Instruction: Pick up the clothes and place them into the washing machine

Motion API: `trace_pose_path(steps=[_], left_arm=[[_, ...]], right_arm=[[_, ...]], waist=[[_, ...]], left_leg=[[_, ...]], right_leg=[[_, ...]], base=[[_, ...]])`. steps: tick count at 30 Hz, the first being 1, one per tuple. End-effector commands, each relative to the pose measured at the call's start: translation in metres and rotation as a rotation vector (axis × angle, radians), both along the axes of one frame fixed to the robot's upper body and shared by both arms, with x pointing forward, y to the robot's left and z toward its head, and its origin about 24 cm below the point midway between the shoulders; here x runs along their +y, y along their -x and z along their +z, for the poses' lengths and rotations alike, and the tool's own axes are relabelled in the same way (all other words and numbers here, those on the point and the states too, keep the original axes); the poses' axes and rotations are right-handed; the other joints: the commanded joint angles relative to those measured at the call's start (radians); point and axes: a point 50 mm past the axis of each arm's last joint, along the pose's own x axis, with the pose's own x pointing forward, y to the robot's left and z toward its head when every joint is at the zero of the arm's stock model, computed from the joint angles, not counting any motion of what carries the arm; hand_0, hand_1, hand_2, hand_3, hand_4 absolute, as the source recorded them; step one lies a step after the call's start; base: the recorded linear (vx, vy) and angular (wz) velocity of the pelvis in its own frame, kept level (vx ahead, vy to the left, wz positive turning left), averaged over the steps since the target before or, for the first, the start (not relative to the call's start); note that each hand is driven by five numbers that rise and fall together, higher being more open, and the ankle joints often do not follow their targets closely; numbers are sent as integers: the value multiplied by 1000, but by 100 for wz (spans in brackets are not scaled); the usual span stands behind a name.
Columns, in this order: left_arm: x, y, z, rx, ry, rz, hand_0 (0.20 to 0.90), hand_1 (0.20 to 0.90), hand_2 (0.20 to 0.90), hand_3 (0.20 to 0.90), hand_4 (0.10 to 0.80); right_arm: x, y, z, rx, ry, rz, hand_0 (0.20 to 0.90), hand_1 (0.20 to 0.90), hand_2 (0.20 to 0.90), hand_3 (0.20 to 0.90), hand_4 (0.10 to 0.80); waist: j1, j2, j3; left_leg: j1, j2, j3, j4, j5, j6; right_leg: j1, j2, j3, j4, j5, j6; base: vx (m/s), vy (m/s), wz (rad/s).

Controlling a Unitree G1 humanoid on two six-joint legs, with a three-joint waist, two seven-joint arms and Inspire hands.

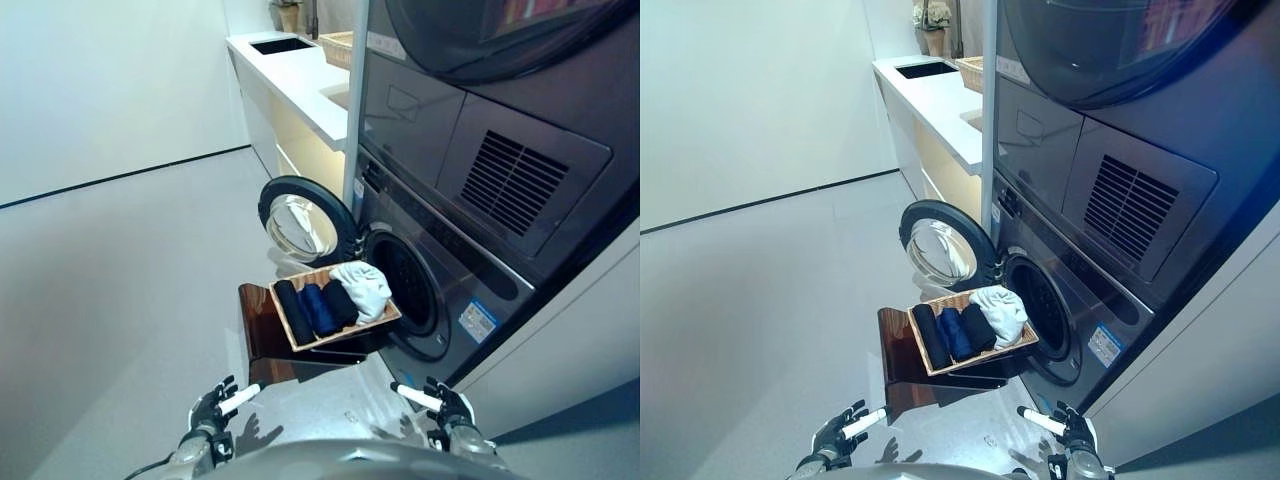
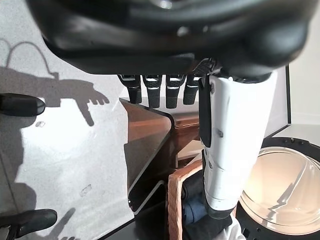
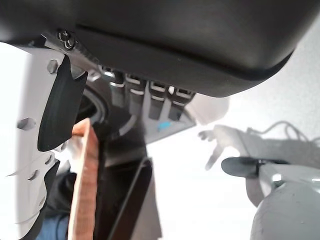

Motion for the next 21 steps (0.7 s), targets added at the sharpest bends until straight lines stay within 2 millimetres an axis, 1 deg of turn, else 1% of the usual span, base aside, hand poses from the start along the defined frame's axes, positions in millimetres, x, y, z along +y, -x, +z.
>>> trace_pose_path(steps=[1,2,3,4,5,6,7,8,9,10,11,12,13,14,15,17,18,21], left_arm=[[19,-51,22,-186,-77,-21,900,900,900,900,800],[19,-52,23,-193,-78,-23,900,900,900,900,800],[19,-52,23,-193,-78,-23,900,900,900,900,800],[19,-56,25,-208,-76,-32,900,900,900,900,800],[19,-58,25,-212,-78,-35,900,900,900,900,800],[19,-60,27,-225,-77,-40,900,900,900,900,800],[19,-62,29,-232,-78,-47,900,900,900,900,800],[20,-64,30,-240,-83,-50,900,900,900,900,800],[22,-65,32,-248,-87,-46,900,900,900,900,800],[22,-65,32,-248,-86,-46,900,900,900,900,800],[26,-68,34,-257,-93,-31,900,900,900,900,800],[27,-67,33,-252,-93,-22,900,900,900,900,800],[28,-67,33,-253,-93,-18,900,900,900,900,800],[27,-69,34,-262,-91,-19,900,900,900,900,800],[27,-70,35,-267,-92,-17,900,900,900,900,800],[28,-70,35,-266,-96,-14,900,900,900,900,800],[28,-70,35,-266,-95,-10,900,900,900,900,800],[27,-66,32,-256,-84,9,900,900,900,900,800]], right_arm=[[-5,-54,20,-184,17,-13,900,900,900,900,800],[-6,-55,21,-190,19,-24,900,900,900,900,800],[-6,-55,21,-190,19,-24,900,900,900,900,800],[-10,-56,23,-202,23,-45,900,900,900,900,800],[-11,-58,24,-211,22,-59,900,900,900,900,800],[-13,-60,26,-227,24,-64,900,900,900,900,800],[-13,-63,28,-243,24,-66,900,900,900,900,800],[-13,-64,29,-247,24,-71,900,900,900,900,800],[-13,-66,30,-253,25,-70,900,900,900,900,800],[-13,-66,30,-253,25,-70,900,900,900,900,800],[-12,-68,30,-257,21,-70,900,900,900,900,800],[-11,-68,30,-254,18,-70,900,900,900,900,800],[-11,-68,29,-253,15,-70,900,900,900,900,800],[-11,-70,30,-256,16,-69,900,900,900,900,800],[-12,-71,30,-257,16,-71,900,900,900,900,800],[-11,-71,30,-255,15,-75,900,900,900,900,800],[-10,-72,30,-257,14,-78,900,900,900,900,800],[-9,-71,29,-247,19,-75,900,900,900,900,800]], waist=[[16,-63,37],[17,-64,43],[17,-64,43],[18,-65,55],[15,-61,64],[13,-58,72],[11,-52,83],[8,-40,96],[8,-31,109],[9,-31,109],[7,-20,117],[-2,-18,115],[-7,-21,113],[-12,-25,114],[-23,-31,114],[-35,-35,120],[-40,-40,119],[-53,-38,114]], left_leg=[[-31,-32,-33,130,-98,11],[-38,-41,-36,147,-104,16],[-39,-42,-36,149,-105,17],[-44,-65,-44,163,-113,32],[-41,-78,-49,165,-114,43],[-38,-92,-53,169,-116,53],[-36,-108,-57,177,-121,69],[-31,-115,-60,180,-120,83],[-28,-119,-62,182,-117,92],[-29,-119,-61,183,-118,92],[-19,-119,-57,176,-120,96],[-3,-117,-63,167,-129,94],[12,-118,-68,157,-135,90],[29,-119,-76,145,-142,83],[53,-119,-86,127,-154,74],[85,-111,-98,102,-165,60],[99,-108,-104,87,-169,53],[152,-77,-121,46,-182,34]], right_leg=[[-69,-85,33,209,-24,51],[-72,-93,34,230,-6,58],[-73,-94,35,230,-6,59],[-108,-118,49,322,73,69],[-138,-128,65,383,134,63],[-170,-132,83,439,193,52],[-208,-133,109,502,248,39],[-242,-134,113,557,276,29],[-277,-128,111,597,280,20],[-280,-128,113,601,278,20],[-330,-137,68,587,214,12],[-333,-137,54,564,194,13],[-334,-135,38,509,172,13],[-334,-138,21,439,163,20],[-337,-135,-1,320,153,31],[-330,-126,-23,188,163,47],[-344,-126,-26,133,183,58],[-354,-86,-35,40,234,74]], base=[[36,64,1],[21,45,0],[11,112,-1],[-11,153,3],[-17,224,6],[-35,235,10],[-36,277,5],[-48,281,1],[-33,182,6],[32,163,5],[121,77,0],[206,64,-2],[242,-56,10],[303,-89,20],[287,-100,24],[260,-93,13],[236,-89,5],[213,-100,3]])
